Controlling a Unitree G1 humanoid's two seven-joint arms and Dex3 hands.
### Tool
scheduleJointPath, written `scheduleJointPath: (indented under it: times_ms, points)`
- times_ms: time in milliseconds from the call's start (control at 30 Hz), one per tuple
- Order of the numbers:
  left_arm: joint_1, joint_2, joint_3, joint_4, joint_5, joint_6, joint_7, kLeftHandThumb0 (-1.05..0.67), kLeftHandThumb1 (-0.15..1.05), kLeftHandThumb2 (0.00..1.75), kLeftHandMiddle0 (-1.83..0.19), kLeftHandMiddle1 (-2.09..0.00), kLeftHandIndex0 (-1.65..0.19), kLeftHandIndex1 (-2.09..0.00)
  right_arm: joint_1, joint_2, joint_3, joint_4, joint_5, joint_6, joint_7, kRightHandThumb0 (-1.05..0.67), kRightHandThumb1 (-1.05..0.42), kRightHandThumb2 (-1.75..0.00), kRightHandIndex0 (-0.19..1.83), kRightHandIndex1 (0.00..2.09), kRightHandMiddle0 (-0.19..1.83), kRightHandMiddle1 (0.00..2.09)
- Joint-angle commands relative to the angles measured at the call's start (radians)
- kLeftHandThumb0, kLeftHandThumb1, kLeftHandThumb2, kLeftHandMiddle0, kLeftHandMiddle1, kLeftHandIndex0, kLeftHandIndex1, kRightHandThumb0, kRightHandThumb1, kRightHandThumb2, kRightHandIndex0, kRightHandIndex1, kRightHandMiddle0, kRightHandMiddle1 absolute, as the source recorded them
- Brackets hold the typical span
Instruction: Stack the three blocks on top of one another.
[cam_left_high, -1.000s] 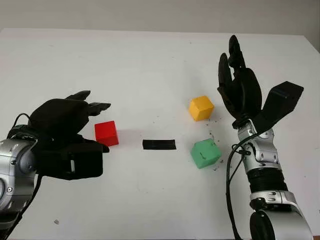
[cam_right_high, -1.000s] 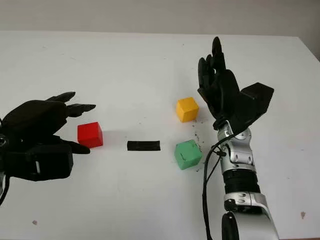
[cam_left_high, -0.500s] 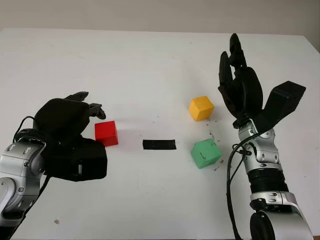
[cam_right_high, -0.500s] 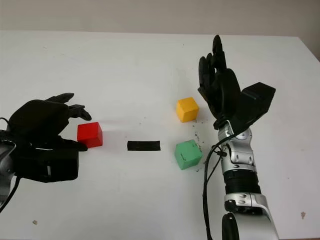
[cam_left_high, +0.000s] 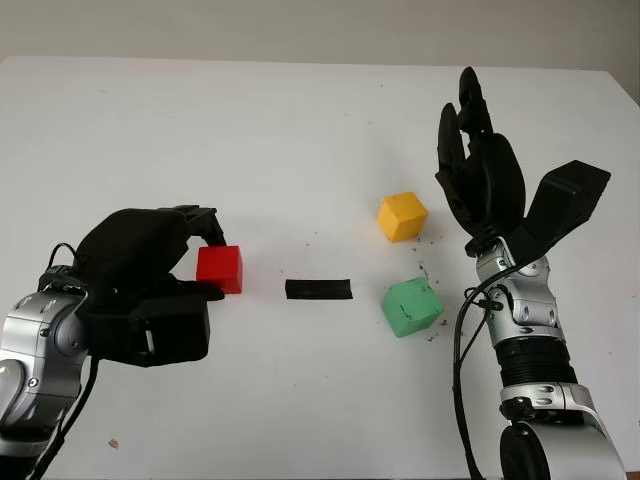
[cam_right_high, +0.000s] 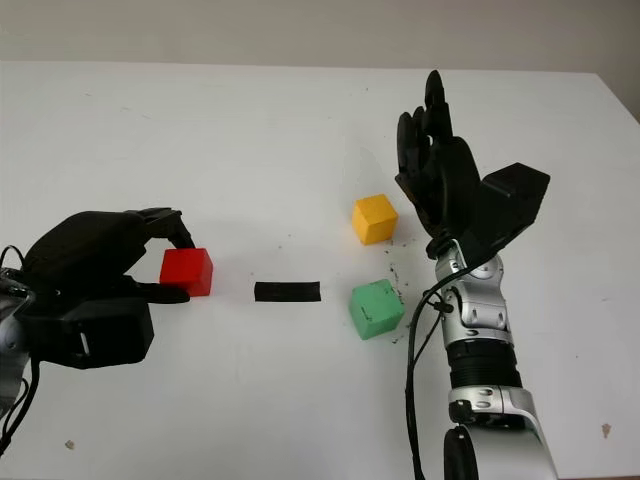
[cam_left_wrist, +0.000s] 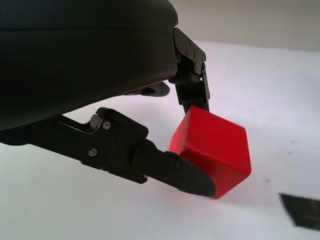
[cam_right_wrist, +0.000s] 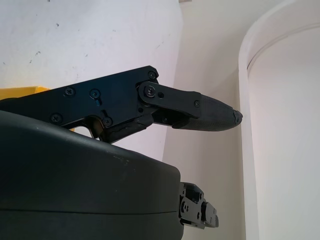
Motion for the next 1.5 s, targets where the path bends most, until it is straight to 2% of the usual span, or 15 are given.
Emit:
scheduleJointPath:
  times_ms: [0,167,367,533,767,867,933,1200,1467]
  points:
    - [0.002,-0.030,0.034,0.021,-0.064,-0.032,0.029,-0.39,1.05,0.07,-0.34,-0.07,-0.24,-1.37,0.009,-0.001,-0.004,-0.008,0.000,-0.011,0.004,-0.61,-1.05,-0.63,-0.19,0.00,-0.19,0.00]
    - [-0.014,-0.056,0.059,0.035,-0.176,-0.068,0.036,-0.41,1.05,0.08,-0.33,-0.05,-0.22,-1.42,0.012,0.000,-0.005,-0.009,0.002,-0.008,0.002,-0.61,-1.05,-0.62,-0.19,0.00,-0.19,0.00]
    - [-0.041,-0.068,0.065,0.010,-0.245,-0.068,0.030,-0.45,1.05,0.07,-0.26,-0.04,-0.28,-1.34,0.019,0.002,-0.005,-0.015,0.003,-0.013,0.002,-0.62,-1.05,-0.60,-0.19,0.00,-0.19,0.00]
    - [-0.074,-0.108,0.033,0.019,-0.290,-0.081,0.028,-0.43,1.04,0.06,-0.22,-0.04,-0.26,-1.47,0.026,0.001,0.000,-0.020,-0.006,-0.016,-0.002,-0.61,-1.05,-0.59,-0.19,0.00,-0.19,0.00]
    - [-0.112,-0.176,-0.078,0.098,-0.205,-0.144,0.083,-0.47,1.03,0.06,-0.21,-0.05,-0.31,-1.48,0.029,0.000,0.003,-0.025,-0.012,-0.021,-0.005,-0.63,-1.05,-0.58,-0.19,0.00,-0.19,0.00]
    - [-0.143,-0.185,-0.142,0.118,-0.126,-0.139,0.083,-0.46,1.04,0.06,-0.17,-0.04,-0.25,-1.54,0.029,0.000,-0.001,-0.024,-0.009,-0.019,-0.003,-0.61,-1.05,-0.60,-0.19,0.00,-0.19,0.00]
    - [-0.171,-0.200,-0.181,0.137,-0.091,-0.129,0.076,-0.44,1.03,0.05,-0.16,-0.04,-0.27,-1.58,0.031,0.006,-0.004,-0.031,-0.001,-0.015,-0.005,-0.62,-1.05,-0.59,-0.19,0.00,-0.19,0.00]
    - [-0.227,-0.246,-0.259,0.210,-0.047,-0.148,0.077,-0.45,1.01,0.05,-0.17,-0.05,-0.30,-1.62,0.045,0.007,0.003,-0.057,-0.013,0.002,-0.023,-0.62,-1.05,-0.59,-0.19,0.00,-0.19,0.00]
    - [-0.219,-0.257,-0.297,0.248,0.030,-0.179,0.120,-0.45,0.99,0.05,-0.16,-0.05,-0.33,-1.61,0.045,0.007,0.001,-0.057,-0.013,0.002,-0.025,-0.62,-1.05,-0.59,-0.19,0.00,-0.19,0.00]
